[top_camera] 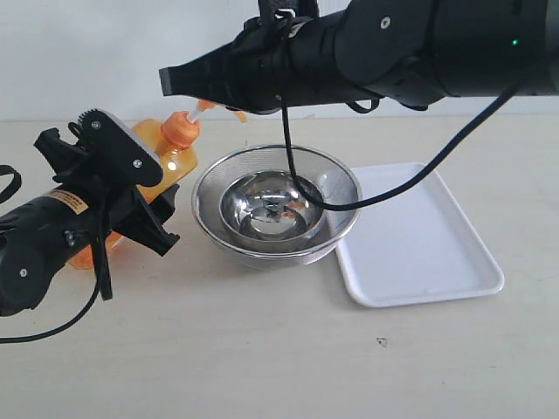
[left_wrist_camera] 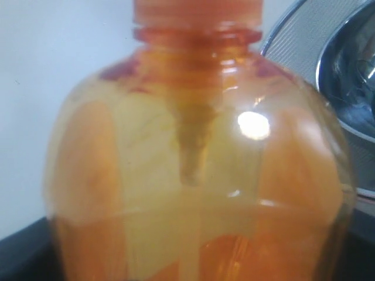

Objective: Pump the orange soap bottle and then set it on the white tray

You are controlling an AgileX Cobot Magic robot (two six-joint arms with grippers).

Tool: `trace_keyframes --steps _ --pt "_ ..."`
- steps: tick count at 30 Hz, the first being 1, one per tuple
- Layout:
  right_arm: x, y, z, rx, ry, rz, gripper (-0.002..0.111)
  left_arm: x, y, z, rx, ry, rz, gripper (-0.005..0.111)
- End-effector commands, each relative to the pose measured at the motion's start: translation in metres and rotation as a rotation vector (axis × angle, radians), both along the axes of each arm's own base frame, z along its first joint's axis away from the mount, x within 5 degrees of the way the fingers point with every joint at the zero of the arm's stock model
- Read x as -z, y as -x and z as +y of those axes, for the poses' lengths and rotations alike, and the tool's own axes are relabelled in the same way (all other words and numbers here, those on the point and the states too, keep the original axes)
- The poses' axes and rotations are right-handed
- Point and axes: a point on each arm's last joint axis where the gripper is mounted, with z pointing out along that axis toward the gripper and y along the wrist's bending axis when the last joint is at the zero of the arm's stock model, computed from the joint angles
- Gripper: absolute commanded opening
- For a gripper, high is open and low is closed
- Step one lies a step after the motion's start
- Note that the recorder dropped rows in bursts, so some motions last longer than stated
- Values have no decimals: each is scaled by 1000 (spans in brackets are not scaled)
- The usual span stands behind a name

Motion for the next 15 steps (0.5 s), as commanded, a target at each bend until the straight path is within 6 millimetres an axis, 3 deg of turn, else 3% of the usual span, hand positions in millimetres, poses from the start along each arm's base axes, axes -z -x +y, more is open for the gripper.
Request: trace_keyframes --steps 1,15 --pt "33 13 10 -101 104 166 0 -20 -2 -13 88 7 -162 5" --pt "35 17 11 -118 107 202 0 -21 -1 -14 94 15 -168 5"
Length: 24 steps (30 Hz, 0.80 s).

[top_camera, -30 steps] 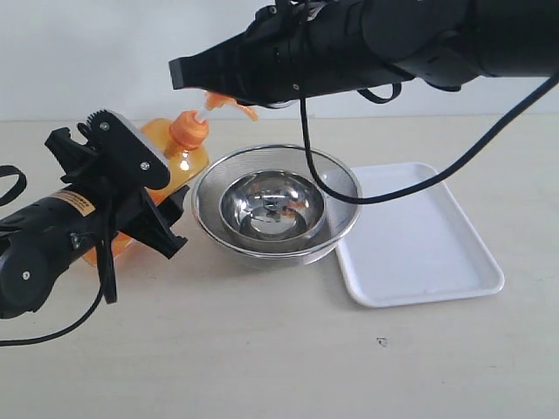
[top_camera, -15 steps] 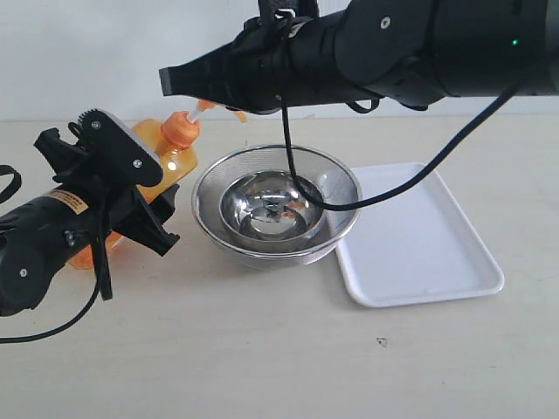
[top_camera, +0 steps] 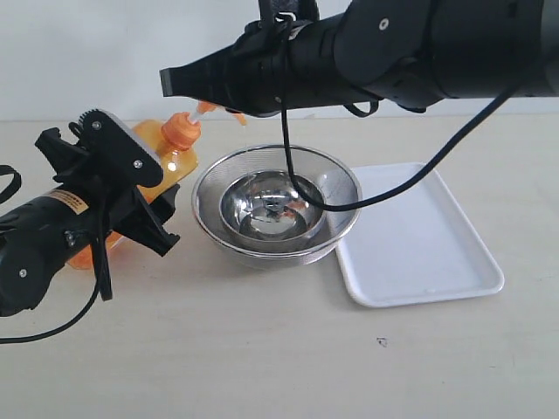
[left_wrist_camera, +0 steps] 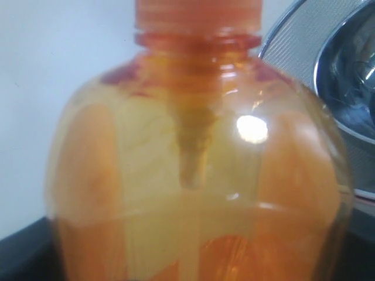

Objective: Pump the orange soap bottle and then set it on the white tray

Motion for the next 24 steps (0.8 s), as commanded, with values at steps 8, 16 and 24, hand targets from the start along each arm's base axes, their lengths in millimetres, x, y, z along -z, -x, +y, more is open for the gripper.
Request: trace_keyframes --steps 8,16,24 --pt "40 24 21 -158 133 176 0 -21 -1 -13 89 19 -164 5" --pt "44 24 22 -167 149 169 0 -21 -1 -13 89 19 -164 5" --pt "4 24 5 -144 97 70 0 -21 -2 -13 84 21 -163 5"
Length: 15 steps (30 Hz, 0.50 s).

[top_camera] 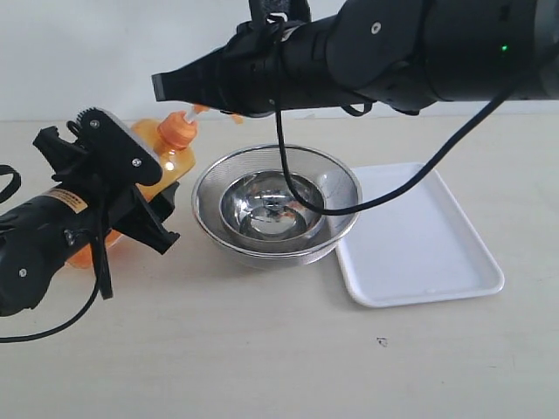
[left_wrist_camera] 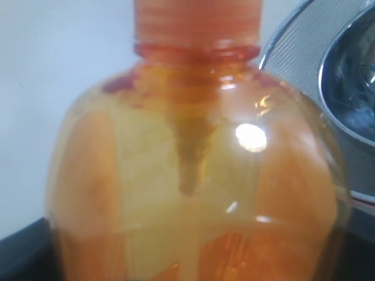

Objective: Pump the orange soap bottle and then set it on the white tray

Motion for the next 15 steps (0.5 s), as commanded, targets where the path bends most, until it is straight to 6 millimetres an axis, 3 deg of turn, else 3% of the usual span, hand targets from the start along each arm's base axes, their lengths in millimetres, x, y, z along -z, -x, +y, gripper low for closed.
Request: trace_keyframes --steps 1,9,15 --pt "3 19 -2 -109 81 96 0 -20 -1 -14 92 16 -156 5" --pt "-36 20 -32 -76 36 34 0 -20 -1 -13 71 25 -151 5" --pt "-52 26 -40 -74 20 -1 0 -20 -1 -12 70 23 -148 5"
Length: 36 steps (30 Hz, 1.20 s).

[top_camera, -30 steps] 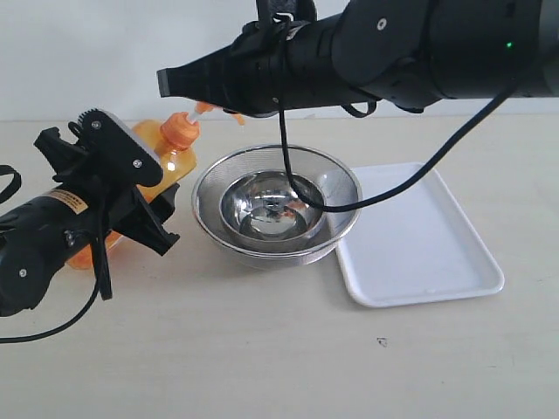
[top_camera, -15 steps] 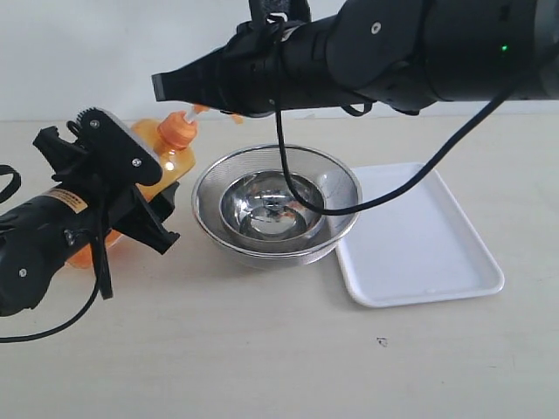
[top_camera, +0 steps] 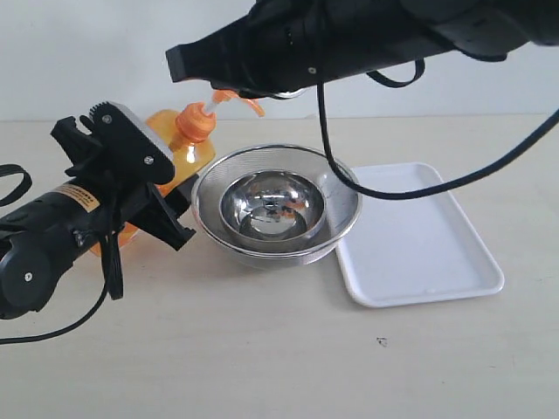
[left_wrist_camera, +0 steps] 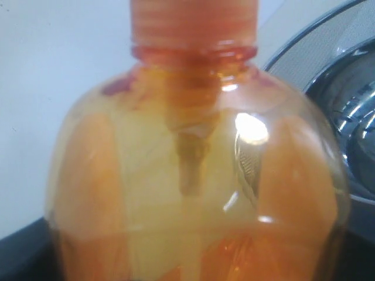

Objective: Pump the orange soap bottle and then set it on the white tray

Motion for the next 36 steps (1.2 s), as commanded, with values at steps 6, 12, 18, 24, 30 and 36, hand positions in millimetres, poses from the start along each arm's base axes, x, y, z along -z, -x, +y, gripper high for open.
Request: trace_keyframes --steps 6,12,18,24,30,36 --pt "-19 6 -13 5 -14 -45 0 -14 -2 -1 -1 19 -98 5" --pt "-18 -5 -26 54 -17 -19 0 -14 -2 -1 -2 19 -97 5" --pt "-9 -9 -24 59 -12 16 0 -14 -2 -1 -1 19 -95 5" --pt "18 -23 -14 63 23 64 0 -14 -2 -1 -2 23 -94 5" --pt "26 -26 -11 50 38 68 0 -14 -2 -2 4 22 -92 5" --pt "10 -22 -16 66 4 11 0 -14 -2 -2 4 22 -90 5"
